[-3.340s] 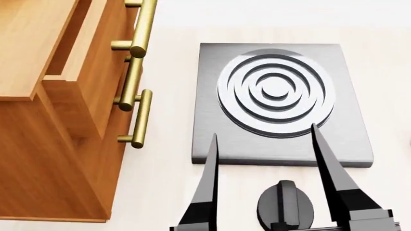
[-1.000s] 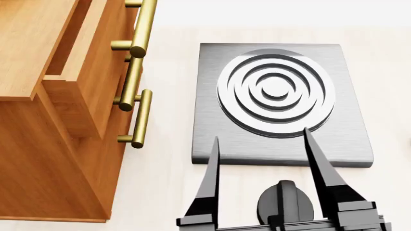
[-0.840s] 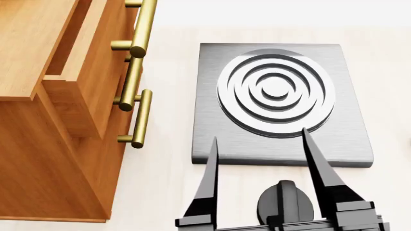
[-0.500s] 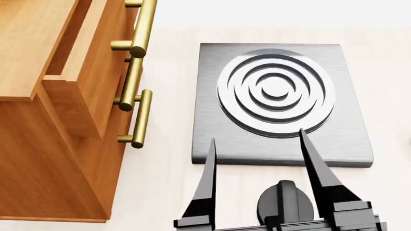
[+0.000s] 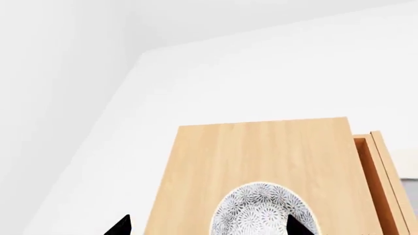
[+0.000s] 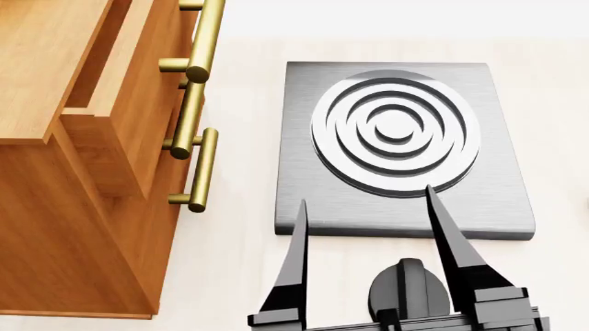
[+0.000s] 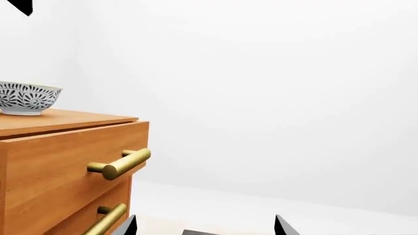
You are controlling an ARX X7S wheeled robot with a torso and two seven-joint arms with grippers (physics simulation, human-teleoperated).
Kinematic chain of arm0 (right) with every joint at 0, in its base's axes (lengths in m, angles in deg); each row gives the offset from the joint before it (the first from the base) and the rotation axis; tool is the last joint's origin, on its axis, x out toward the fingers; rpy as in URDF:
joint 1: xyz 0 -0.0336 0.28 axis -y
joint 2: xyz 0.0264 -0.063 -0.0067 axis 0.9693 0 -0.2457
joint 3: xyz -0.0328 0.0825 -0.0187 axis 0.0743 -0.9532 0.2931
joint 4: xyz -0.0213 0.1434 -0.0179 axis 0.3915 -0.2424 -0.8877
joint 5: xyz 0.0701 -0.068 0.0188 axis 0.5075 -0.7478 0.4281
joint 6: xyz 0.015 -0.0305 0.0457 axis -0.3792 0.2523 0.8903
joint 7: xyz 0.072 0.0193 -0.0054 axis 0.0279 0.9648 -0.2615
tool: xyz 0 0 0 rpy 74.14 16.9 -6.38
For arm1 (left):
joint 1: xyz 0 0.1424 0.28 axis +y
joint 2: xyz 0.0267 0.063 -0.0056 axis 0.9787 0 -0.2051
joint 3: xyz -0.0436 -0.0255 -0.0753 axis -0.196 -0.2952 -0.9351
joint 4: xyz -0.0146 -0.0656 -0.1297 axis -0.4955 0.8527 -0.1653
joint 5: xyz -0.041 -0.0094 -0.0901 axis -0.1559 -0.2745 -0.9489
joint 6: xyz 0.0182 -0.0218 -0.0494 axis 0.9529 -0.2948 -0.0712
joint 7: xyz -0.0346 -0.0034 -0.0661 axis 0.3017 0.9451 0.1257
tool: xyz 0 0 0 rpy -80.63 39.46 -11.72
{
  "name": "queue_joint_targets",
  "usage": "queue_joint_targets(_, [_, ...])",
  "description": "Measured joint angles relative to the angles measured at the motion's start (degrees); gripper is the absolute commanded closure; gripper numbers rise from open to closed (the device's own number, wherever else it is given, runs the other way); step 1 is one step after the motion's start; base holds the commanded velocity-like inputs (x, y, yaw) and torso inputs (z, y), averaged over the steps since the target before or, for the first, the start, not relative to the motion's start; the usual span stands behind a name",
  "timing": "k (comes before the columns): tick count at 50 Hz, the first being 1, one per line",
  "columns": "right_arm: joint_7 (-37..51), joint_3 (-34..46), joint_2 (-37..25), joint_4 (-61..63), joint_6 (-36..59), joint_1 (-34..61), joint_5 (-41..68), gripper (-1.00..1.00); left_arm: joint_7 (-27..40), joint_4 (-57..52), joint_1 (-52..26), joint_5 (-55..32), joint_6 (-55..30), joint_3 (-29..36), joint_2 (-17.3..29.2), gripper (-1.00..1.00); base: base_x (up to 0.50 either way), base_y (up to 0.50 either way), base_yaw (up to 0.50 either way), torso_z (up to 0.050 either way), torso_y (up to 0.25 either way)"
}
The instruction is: Pick the akita bowl on the wooden cabinet and place it on the plate.
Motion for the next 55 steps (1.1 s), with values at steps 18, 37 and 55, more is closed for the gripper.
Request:
queue_joint_targets(18, [0.54, 0.23, -0.33, 0.04, 0.04, 0.11, 0.21, -1.0, -6.71, 1.55, -0.21, 0.02, 1.82, 8.96, -0.86, -1.0, 0.0, 0.0, 0.0, 0.0, 0.0])
queue_joint_targets(37, [1.14, 0.36, -0.77, 0.3, -0.11, 0.1, 0.36, -1.0, -11.19, 0.8, -0.24, 3.23, -5.19, 9.58, -1.0, -1.0, 0.0, 0.0, 0.0, 0.0, 0.0])
queue_joint_targets(55, [1.48, 0.49, -1.06, -0.2, -0.37, 0.26, 0.71, -1.0, -6.34, 1.76, -0.25, 2.81, -4.68, 4.4, -0.67, -1.0, 0.0, 0.0, 0.0, 0.0, 0.0])
